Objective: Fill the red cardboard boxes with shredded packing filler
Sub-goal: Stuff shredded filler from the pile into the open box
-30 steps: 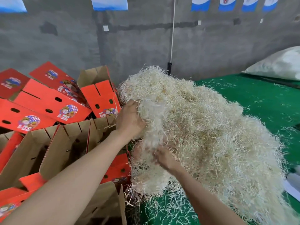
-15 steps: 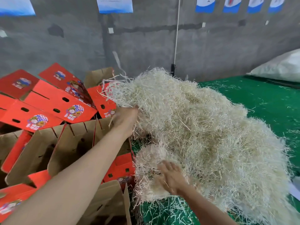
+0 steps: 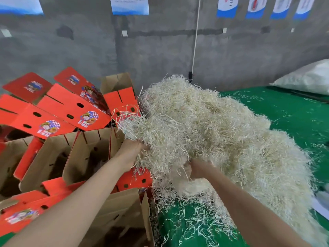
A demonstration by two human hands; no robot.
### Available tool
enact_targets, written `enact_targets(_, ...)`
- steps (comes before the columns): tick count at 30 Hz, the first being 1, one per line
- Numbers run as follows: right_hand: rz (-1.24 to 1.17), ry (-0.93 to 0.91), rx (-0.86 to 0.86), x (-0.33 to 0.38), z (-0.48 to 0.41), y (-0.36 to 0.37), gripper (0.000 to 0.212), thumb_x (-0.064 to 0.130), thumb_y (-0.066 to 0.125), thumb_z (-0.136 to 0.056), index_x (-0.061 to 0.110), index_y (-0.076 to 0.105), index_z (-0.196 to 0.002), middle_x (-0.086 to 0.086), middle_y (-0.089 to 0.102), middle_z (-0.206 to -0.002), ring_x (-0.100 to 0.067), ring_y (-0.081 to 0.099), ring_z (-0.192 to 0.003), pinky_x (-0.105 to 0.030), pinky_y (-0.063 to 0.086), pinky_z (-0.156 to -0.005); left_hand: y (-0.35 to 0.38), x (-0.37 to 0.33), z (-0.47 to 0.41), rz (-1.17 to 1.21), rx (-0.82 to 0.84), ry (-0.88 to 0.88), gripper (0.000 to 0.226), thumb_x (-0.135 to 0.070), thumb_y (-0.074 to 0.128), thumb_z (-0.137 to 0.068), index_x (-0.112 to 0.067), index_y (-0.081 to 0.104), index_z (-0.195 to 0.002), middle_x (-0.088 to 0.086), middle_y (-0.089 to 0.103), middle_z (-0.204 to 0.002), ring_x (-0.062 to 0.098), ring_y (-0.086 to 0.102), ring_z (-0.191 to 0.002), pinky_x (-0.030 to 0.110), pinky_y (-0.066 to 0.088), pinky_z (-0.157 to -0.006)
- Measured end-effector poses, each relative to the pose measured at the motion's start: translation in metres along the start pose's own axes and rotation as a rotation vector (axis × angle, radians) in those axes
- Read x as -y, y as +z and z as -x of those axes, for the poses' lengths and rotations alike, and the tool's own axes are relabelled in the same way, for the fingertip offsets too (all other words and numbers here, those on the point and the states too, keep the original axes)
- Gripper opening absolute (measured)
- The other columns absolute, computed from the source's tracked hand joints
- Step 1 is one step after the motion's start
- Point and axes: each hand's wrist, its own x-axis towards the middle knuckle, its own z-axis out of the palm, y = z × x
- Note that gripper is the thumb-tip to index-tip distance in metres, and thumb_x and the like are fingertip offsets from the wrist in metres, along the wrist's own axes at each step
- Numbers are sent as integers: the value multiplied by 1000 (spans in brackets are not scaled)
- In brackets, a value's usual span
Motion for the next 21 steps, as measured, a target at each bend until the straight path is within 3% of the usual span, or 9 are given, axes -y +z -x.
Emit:
enact_targets(3, 3, -94, -171, 32, 20, -51, 38, 7, 57, -85, 16, 57, -122, -5, 59, -121, -24, 57, -110, -41, 48, -94, -18, 10, 5, 87, 12, -14, 39, 9, 67, -73, 8, 56, -111, 11, 63, -101, 25, 57, -97, 33, 45, -91)
enact_targets(6, -355, -190, -529, 64, 48, -84, 13, 12, 57, -89, 8, 66, -98, -14, 68, -96, -25, 65, -83, -35, 55, -73, -46, 17, 17, 125, 36, 37, 20, 8, 66, -75, 3, 61, -94, 5, 65, -78, 24, 58, -83, 26, 42, -72)
enact_targets(7, -628, -248, -491, 75, 61, -89, 17, 21, 62, -88, 7, 67, -94, -19, 68, -93, -25, 64, -76, -34, 55, -66, -56, 17, 25, 142, 34, 60, 15, 10, 65, -74, -2, 64, -81, 5, 64, -72, 24, 58, -77, 26, 43, -69)
enact_targets(9, -1126, -353, -135, 94, 91, -95, 41, 45, 65, -79, 11, 64, -102, -24, 64, -100, -24, 63, -76, -30, 55, -61, -79, 19, 39, 180, -32, 118, 30, 15, 63, -72, -8, 63, -52, 4, 61, -60, 24, 58, -66, 25, 44, -63)
enact_targets(11, -1190, -494, 148, 111, 110, -92, 50, 51, 65, -76, 23, 58, -117, -12, 62, -117, -21, 65, -95, -36, 55, -76, -104, 21, 49, 230, -112, 137, 42, 17, 60, -70, -9, 60, -36, 0, 56, -45, 22, 55, -54, 22, 42, -52)
enact_targets(14, -1070, -657, 253, 153, 137, -84, 58, 50, 71, -70, 57, 41, -119, 25, 42, -131, 6, 51, -113, -27, 47, -94, -140, 30, 67, 345, -138, 173, 15, 11, 68, -61, -3, 65, -65, 13, 63, -74, 29, 58, -78, 36, 44, -70)
enact_targets(16, -1045, -676, 284, 190, 154, -74, 56, 38, 68, -79, 64, 30, -110, 47, 41, -111, 33, 39, -99, 1, 37, -85, -150, 45, 84, 257, -86, 219, 28, 7, 71, -55, 0, 67, -81, 17, 67, -90, 32, 62, -90, 43, 46, -85)
enact_targets(18, -1105, -642, 317, 216, 156, -52, 47, 21, 62, -88, 50, 28, -98, 52, 47, -83, 39, 38, -77, 11, 31, -62, -154, 67, 100, 88, -45, 223, 42, 5, 75, -56, -4, 67, -97, 12, 69, -97, 27, 64, -96, 48, 48, -94)
enact_targets(21, -1216, -434, 223, 235, 149, -15, 45, 15, 72, -79, 42, 36, -88, 36, 59, -72, 25, 53, -67, 4, 39, -54, -166, 99, 115, -17, 91, 113, 70, -16, 88, -55, -12, 58, -118, 6, 63, -118, 24, 57, -115, 44, 43, -102)
